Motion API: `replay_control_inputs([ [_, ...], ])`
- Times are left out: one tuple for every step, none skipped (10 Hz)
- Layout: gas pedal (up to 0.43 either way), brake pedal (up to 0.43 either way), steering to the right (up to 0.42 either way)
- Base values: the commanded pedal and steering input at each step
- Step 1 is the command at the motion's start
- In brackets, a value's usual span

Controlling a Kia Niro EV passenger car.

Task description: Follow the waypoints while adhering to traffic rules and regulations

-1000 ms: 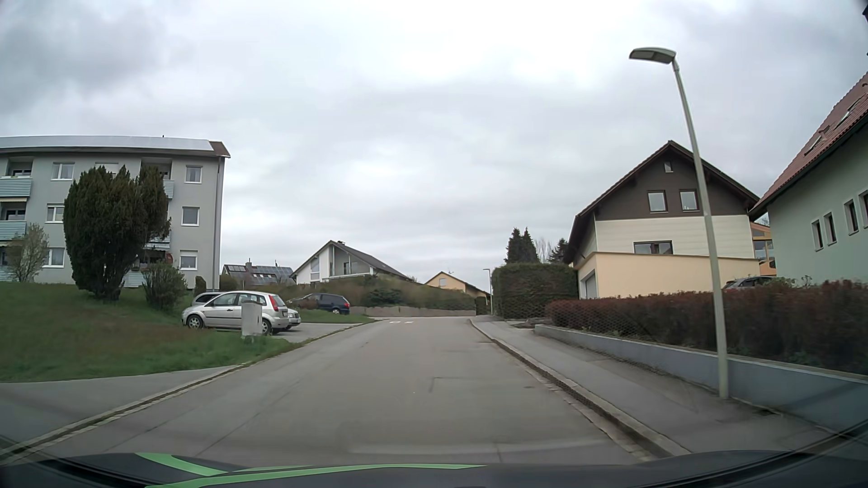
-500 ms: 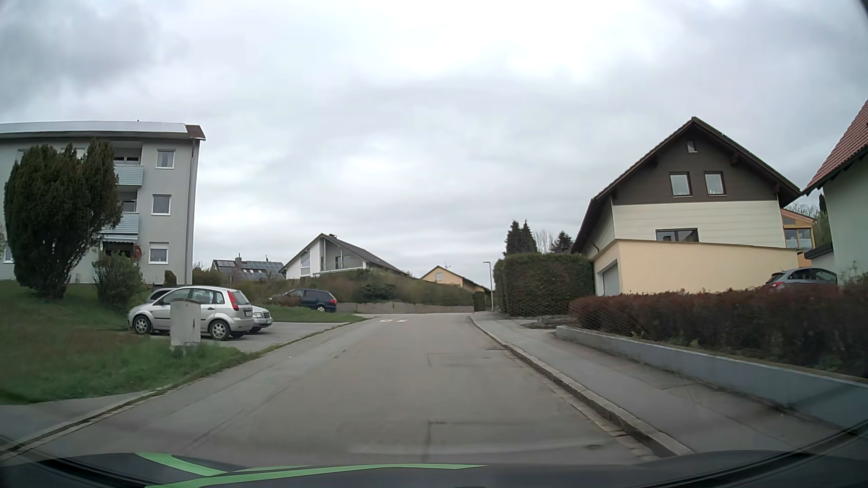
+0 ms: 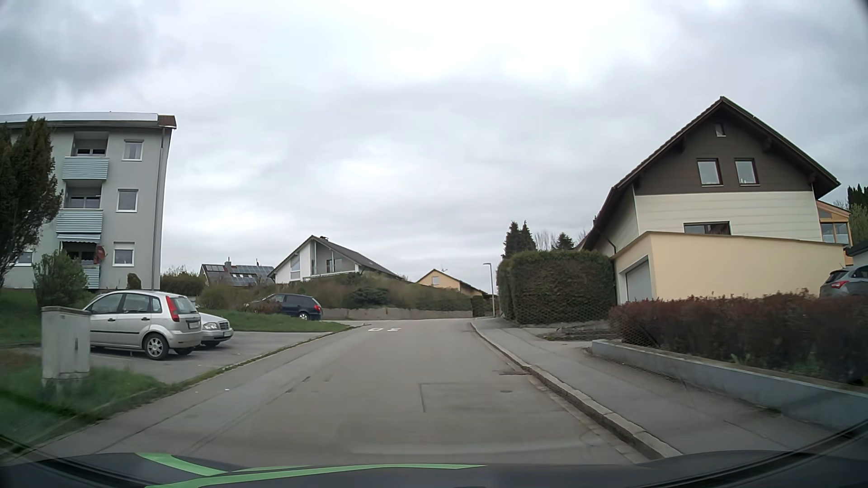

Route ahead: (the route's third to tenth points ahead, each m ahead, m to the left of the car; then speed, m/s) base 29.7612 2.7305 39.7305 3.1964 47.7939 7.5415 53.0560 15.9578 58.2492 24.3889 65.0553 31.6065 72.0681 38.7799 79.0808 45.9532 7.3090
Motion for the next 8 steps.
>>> replay_control_inputs([
  [0.248, 0.000, 0.005],
  [0.248, 0.000, 0.003],
  [0.248, 0.000, -0.002],
  [0.248, 0.000, -0.005],
  [0.248, 0.000, -0.005],
  [0.248, 0.000, -0.006],
  [0.248, 0.000, -0.006],
  [0.248, 0.000, -0.006],
])
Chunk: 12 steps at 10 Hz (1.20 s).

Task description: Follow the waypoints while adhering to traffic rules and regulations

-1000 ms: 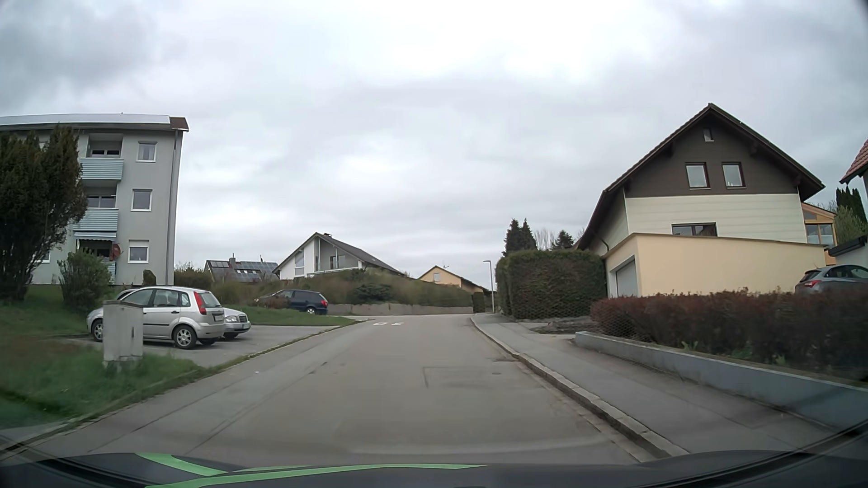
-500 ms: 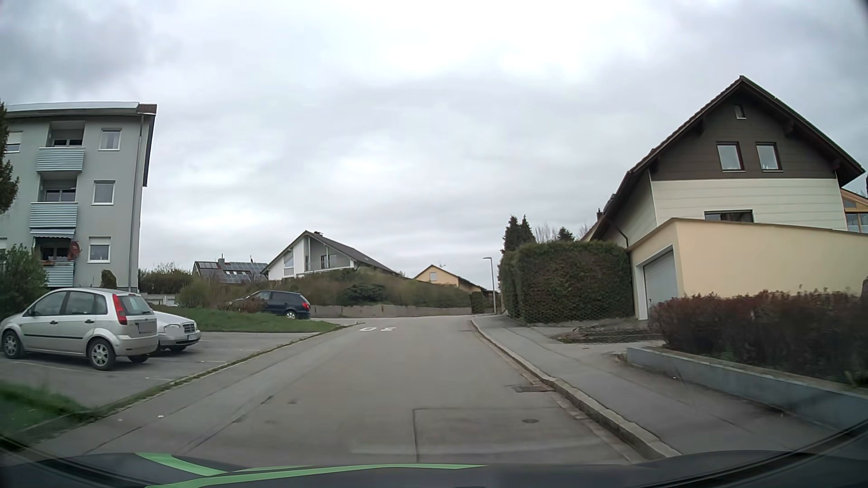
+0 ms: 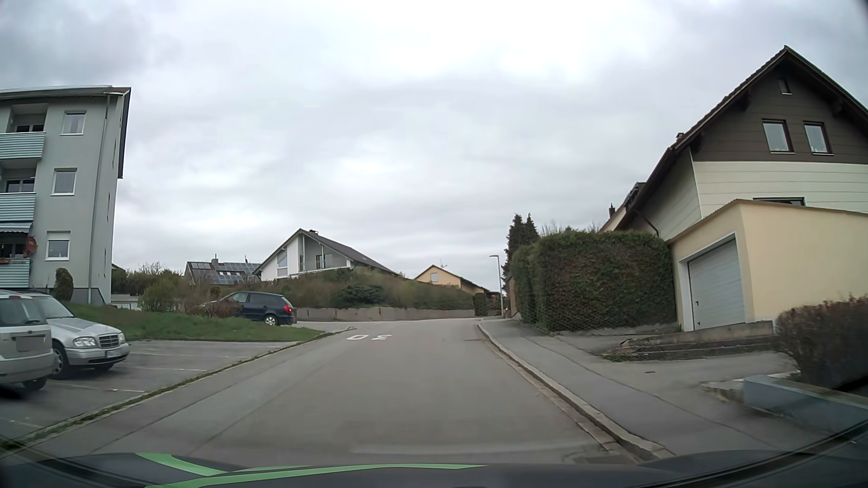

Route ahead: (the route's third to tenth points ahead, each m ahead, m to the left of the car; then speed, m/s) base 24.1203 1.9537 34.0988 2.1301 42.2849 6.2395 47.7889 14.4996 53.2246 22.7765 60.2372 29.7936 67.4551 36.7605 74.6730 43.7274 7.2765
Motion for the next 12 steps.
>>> replay_control_inputs([
  [0.240, 0.000, -0.007],
  [0.228, 0.000, -0.007],
  [0.228, 0.000, -0.007],
  [0.228, 0.000, -0.006],
  [0.220, 0.000, -0.006],
  [0.209, 0.000, -0.005],
  [0.189, 0.000, -0.004],
  [0.189, 0.000, -0.003],
  [0.189, 0.000, -0.001],
  [0.177, 0.000, 0.000],
  [0.177, 0.000, 0.000],
  [0.169, 0.000, 0.001],
])
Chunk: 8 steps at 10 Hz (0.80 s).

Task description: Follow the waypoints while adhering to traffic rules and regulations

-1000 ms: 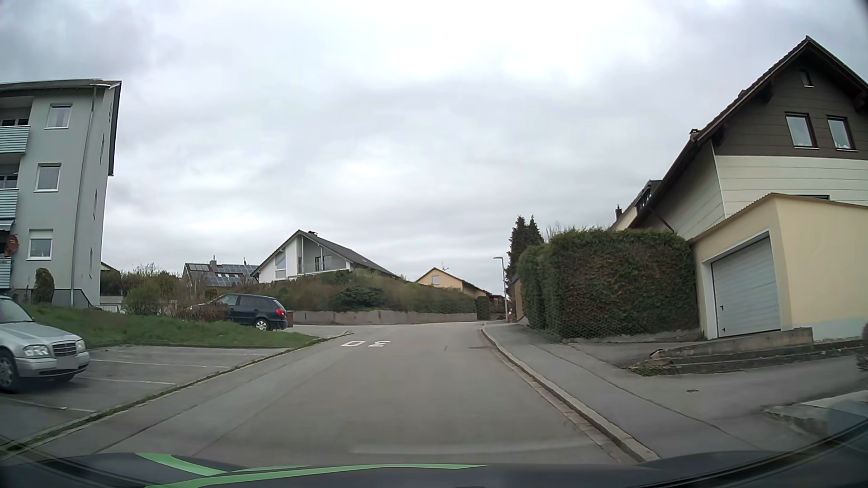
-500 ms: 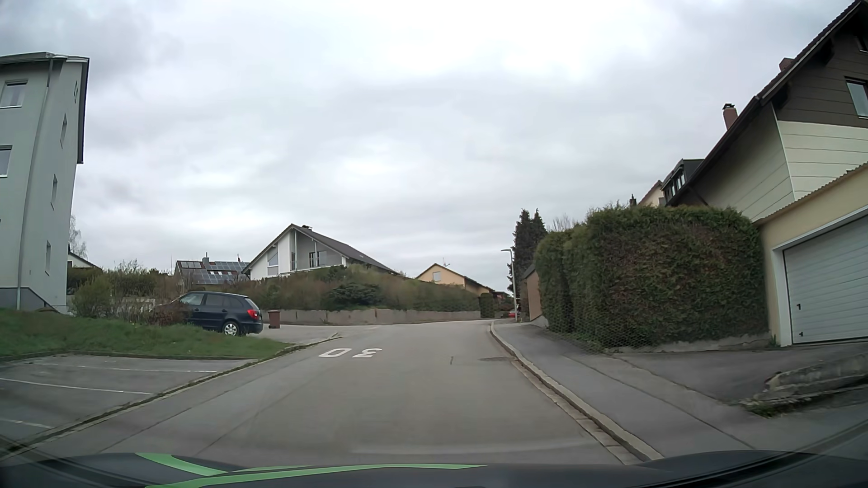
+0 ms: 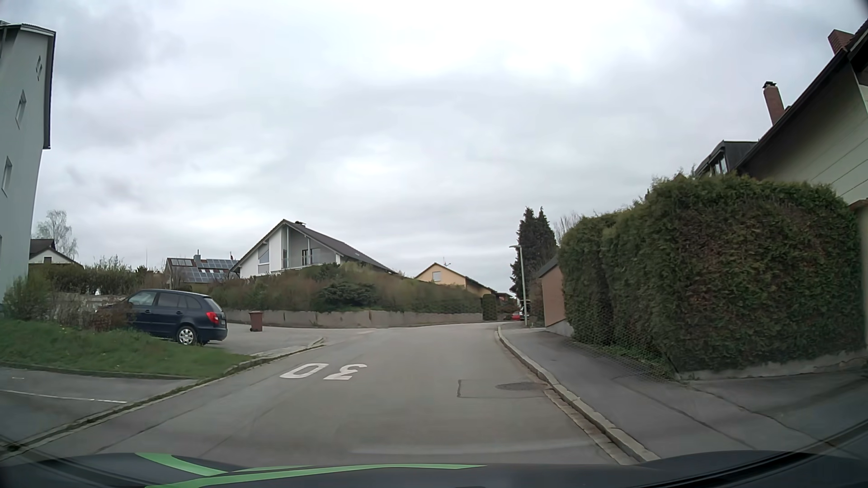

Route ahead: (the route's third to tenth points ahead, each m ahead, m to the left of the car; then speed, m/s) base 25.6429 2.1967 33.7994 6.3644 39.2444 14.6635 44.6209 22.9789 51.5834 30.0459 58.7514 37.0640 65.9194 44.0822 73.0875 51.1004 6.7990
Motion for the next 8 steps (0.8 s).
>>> replay_control_inputs([
  [0.169, 0.000, 0.003],
  [0.169, 0.000, 0.005],
  [0.157, 0.000, 0.007],
  [0.150, 0.000, 0.009],
  [0.150, 0.000, 0.009],
  [0.150, 0.000, 0.011],
  [0.130, 0.000, 0.012],
  [0.130, 0.000, 0.013],
])
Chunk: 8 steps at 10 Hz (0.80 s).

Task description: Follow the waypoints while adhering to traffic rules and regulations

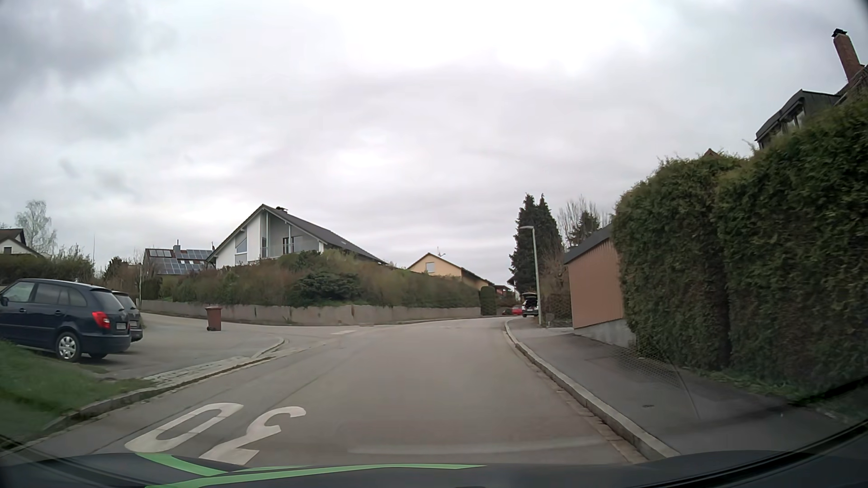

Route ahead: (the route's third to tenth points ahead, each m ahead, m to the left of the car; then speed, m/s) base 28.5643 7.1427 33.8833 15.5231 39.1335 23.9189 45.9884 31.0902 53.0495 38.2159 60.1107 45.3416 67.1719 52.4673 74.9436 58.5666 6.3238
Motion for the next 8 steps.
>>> replay_control_inputs([
  [0.130, 0.000, 0.014],
  [0.118, 0.000, 0.015],
  [0.118, 0.000, 0.016],
  [0.110, 0.000, 0.017],
  [0.110, 0.000, 0.017],
  [0.098, 0.000, 0.017],
  [0.079, 0.000, 0.016],
  [0.047, 0.000, 0.017],
])
